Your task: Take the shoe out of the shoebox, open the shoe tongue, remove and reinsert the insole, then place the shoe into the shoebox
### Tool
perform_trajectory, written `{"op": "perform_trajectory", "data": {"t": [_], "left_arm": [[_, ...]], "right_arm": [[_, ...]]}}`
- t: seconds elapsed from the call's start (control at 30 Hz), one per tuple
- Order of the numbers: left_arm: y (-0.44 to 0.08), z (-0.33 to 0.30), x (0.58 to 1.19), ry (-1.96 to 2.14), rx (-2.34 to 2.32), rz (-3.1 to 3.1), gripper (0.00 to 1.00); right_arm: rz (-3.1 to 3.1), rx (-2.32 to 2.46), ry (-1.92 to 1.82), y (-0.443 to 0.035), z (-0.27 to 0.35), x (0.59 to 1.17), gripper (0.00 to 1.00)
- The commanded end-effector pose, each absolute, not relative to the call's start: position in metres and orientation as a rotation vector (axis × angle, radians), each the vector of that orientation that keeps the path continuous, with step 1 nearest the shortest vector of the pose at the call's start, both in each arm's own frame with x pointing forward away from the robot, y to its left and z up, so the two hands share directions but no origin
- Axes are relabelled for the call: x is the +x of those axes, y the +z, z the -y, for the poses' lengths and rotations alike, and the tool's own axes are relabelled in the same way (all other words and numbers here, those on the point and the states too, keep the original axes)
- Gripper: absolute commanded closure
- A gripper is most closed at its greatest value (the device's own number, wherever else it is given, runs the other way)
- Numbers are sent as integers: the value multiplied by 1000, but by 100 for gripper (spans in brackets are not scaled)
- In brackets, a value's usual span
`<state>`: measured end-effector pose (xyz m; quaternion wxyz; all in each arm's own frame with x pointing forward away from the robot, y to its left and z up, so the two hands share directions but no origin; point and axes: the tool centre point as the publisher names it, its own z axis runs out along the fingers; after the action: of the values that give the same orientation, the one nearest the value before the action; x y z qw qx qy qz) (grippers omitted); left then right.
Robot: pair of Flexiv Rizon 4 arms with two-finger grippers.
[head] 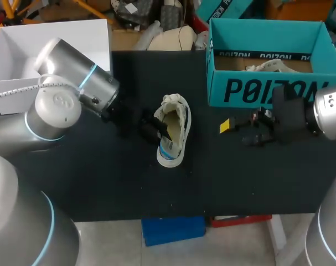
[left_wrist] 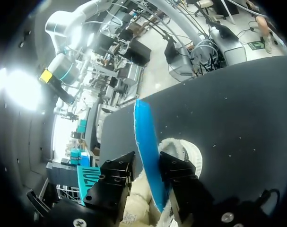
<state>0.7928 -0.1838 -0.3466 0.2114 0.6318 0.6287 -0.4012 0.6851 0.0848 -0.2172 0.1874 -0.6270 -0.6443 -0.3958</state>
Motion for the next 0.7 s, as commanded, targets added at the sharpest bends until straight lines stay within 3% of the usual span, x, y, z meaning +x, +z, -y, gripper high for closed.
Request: {"op": "perform_trajectory", "data": {"t": [0.03, 0.17, 0.3, 0.7], "left_arm": [[-335, 175, 777, -1090, 1748, -1753, 69], [-333, 173, 768, -1094, 1752, -1747, 72], [-334, 172, 765, -1101, 1760, -1768, 100], [-351, 177, 795, -1091, 1725, -1804, 100]], "right_arm": [[1814, -1766, -1111, -216, -85, 685, 0], [1814, -1766, -1111, -216, -85, 685, 0], [1814, -1766, -1111, -216, -85, 685, 0], [1814, -1766, -1111, -216, -85, 685, 0]]}}
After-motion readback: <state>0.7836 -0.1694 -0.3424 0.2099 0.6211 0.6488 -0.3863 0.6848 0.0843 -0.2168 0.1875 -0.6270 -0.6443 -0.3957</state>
